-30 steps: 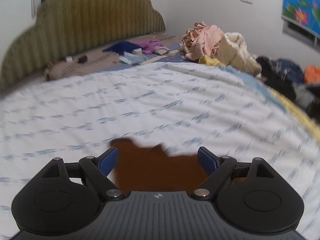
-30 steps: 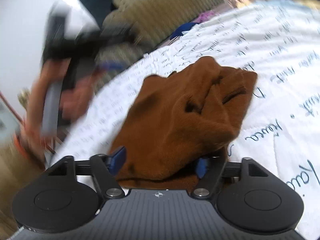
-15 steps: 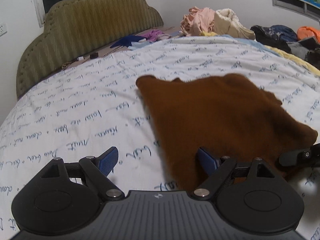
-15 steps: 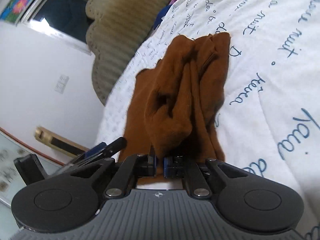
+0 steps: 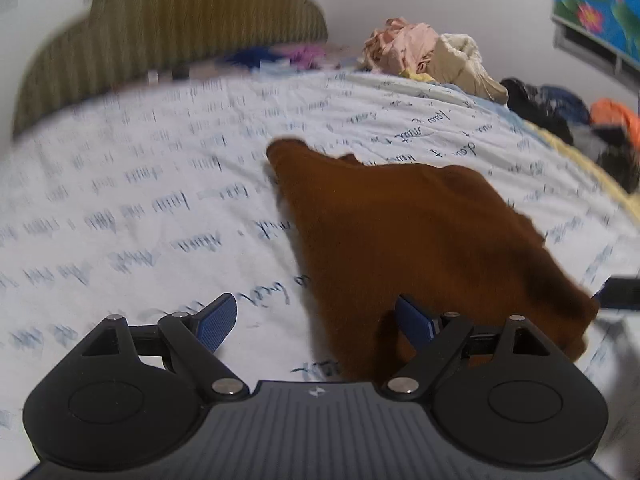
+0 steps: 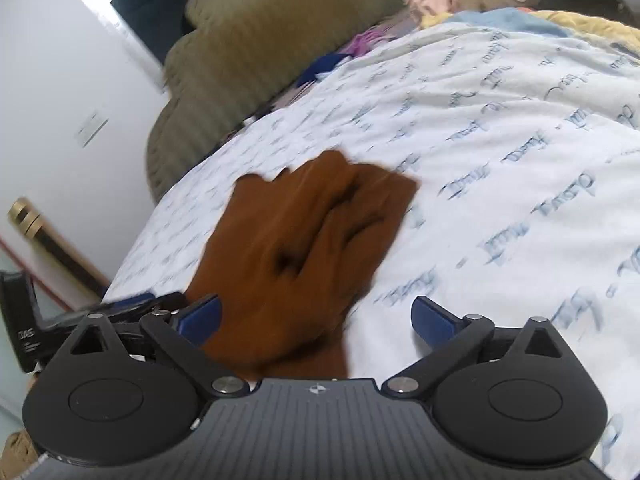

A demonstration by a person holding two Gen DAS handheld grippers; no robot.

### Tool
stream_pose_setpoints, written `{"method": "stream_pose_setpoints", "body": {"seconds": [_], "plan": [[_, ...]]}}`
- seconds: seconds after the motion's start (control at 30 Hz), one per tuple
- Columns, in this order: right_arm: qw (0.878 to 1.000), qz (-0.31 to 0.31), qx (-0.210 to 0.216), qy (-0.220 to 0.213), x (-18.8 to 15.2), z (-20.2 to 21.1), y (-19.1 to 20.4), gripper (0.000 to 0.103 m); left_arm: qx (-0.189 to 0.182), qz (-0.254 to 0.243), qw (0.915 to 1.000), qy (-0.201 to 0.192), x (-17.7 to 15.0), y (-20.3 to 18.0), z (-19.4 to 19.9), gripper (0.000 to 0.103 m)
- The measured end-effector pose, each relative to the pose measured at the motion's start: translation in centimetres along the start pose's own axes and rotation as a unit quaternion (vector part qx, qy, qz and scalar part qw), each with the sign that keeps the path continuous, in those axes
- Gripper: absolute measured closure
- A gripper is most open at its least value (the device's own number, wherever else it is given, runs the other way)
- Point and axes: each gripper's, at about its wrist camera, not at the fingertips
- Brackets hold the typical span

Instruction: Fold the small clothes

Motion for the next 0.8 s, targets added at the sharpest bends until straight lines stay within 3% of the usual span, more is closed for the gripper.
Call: {"method": "stream_pose_setpoints", "body": {"seconds": [0.07,0.13,0.2,0.27,0.4,0.43,0.47,0.5,0.53,0.57,0.67,0.8], "plan": [[0.999,-0.038,0.022,0.012,0.5,-1.0,-1.4,0.007,-0.037,0.047,0.9977,0.032,0.1,1.1,-1.5,0.016],[0.995,-0.084,0.051,0.029,0.6,-2.5,-2.8,0.007,-0.083,0.101,0.9889,0.070,-0.3,2.3,-2.9,0.016],[0.992,-0.100,0.065,0.032,0.4,-3.9,-3.4,0.007,-0.119,0.139,0.9799,0.079,-1.2,3.0,-3.4,0.016],[0.993,-0.092,0.073,0.032,0.8,-5.1,-2.8,0.007,-0.135,0.147,0.9770,0.076,-1.3,3.1,-3.3,0.017],[0.989,-0.099,0.103,0.048,1.8,-8.5,-2.3,0.015,-0.212,0.177,0.9562,0.099,-1.5,2.2,-3.7,0.017],[0.989,-0.092,0.104,0.051,2.1,-9.3,-2.1,0.020,-0.212,0.174,0.9561,0.102,-1.7,1.7,-3.8,0.019],[0.990,-0.082,0.098,0.054,2.3,-9.7,-1.8,0.024,-0.204,0.168,0.9589,0.103,-1.8,1.1,-3.8,0.035],[0.992,-0.069,0.087,0.057,2.4,-10.0,-1.5,0.038,-0.189,0.157,0.9638,0.104,-2.0,0.7,-3.8,0.060],[0.994,-0.059,0.068,0.064,2.6,-10.2,-1.3,0.060,-0.178,0.148,0.9671,0.105,-2.2,0.6,-3.8,0.071],[0.994,-0.058,0.065,0.072,2.7,-10.2,-1.4,0.064,-0.181,0.152,0.9657,0.108,-2.3,0.7,-3.7,0.079],[0.991,-0.064,0.079,0.087,3.2,-9.6,-2.0,0.070,-0.195,0.183,0.9576,0.107,-2.5,1.3,-3.0,0.086],[0.990,-0.050,0.096,0.089,3.3,-7.6,-1.4,0.071,-0.189,0.151,0.9660,0.092,-2.5,-0.1,-0.9,0.086]]}}
Point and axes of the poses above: each gripper's, at about its wrist camera, not at the fingertips, and z roughly against the way its jaws point, y to its left, x to its top, and after that the axes turned 5 degrees about x, right-handed
